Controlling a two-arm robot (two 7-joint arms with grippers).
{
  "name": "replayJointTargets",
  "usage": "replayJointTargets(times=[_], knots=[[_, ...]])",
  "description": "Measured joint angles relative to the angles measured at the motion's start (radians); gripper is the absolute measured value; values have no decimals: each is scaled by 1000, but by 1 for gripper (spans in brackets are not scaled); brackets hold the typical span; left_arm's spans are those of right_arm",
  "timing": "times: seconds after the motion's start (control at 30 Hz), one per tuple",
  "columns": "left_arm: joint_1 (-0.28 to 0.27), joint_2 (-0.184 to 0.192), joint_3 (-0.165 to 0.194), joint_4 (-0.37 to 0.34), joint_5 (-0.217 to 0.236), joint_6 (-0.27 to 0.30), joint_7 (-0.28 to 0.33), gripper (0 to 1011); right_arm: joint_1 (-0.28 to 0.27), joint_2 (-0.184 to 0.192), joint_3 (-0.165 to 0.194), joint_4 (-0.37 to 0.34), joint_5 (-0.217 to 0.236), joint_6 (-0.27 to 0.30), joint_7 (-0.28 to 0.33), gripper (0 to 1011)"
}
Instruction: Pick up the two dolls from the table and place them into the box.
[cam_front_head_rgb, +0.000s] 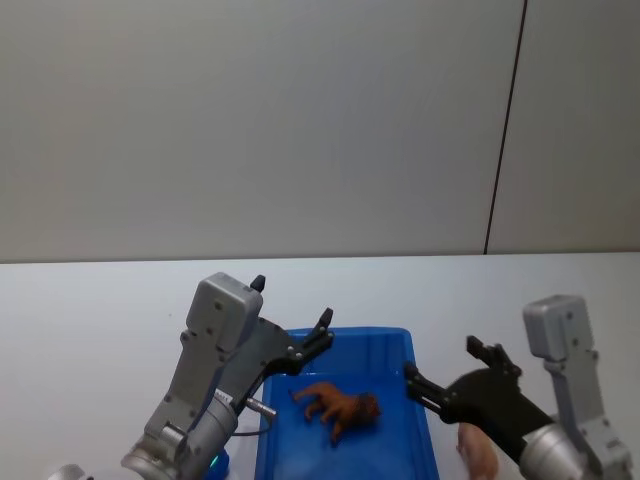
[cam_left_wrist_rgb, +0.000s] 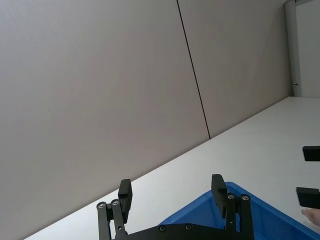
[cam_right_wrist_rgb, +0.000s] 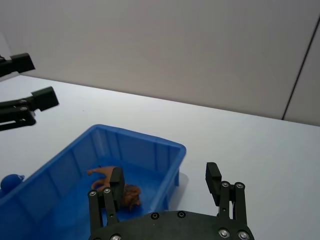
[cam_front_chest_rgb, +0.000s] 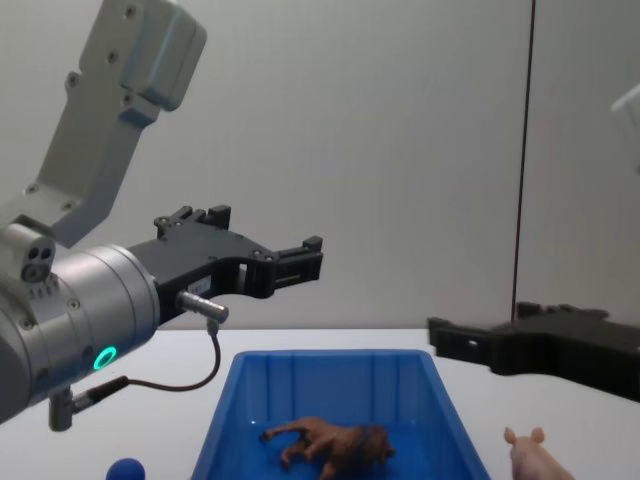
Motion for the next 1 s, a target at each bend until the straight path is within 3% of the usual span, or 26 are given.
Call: replayJointTargets(times=[0.43, 1.0], knots=[[0, 0, 0, 0, 0, 0, 0, 1001, -84, 51, 18, -86, 12, 67, -76, 1001], [0, 0, 0, 0, 0, 0, 0, 1001, -134, 67, 16, -90, -1, 106, -111, 1001]])
